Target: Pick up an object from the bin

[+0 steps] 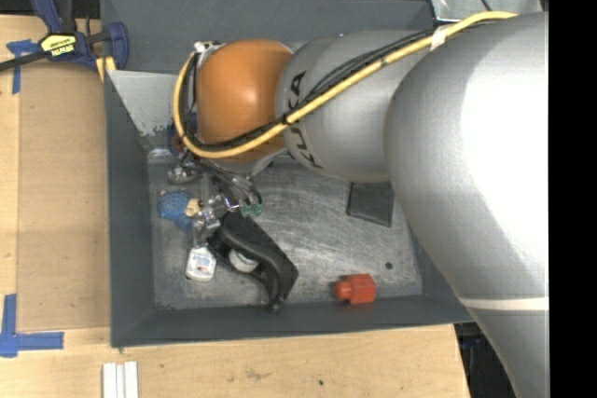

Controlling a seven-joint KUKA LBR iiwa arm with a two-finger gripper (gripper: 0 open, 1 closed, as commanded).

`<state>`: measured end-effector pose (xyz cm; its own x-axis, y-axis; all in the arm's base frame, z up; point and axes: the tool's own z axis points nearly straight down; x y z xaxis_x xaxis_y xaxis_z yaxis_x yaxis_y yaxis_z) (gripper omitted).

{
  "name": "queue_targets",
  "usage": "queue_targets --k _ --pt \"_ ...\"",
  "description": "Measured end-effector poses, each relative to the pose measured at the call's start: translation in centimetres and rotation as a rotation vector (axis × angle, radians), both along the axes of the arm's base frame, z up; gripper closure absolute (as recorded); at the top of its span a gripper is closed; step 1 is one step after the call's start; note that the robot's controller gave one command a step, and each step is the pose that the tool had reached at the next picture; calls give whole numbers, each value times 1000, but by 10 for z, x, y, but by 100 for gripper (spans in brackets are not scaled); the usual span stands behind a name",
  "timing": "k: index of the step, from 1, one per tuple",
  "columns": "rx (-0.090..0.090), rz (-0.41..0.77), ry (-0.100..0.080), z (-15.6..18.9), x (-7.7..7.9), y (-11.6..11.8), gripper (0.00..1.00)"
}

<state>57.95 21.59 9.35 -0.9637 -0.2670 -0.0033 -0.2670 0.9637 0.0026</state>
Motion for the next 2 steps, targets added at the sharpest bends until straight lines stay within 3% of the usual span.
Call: queue_targets --k 1,2 --pt "12 21 -15 -13 -5 -9 0" --pt "4 21 -9 -16 -6 -13 100"
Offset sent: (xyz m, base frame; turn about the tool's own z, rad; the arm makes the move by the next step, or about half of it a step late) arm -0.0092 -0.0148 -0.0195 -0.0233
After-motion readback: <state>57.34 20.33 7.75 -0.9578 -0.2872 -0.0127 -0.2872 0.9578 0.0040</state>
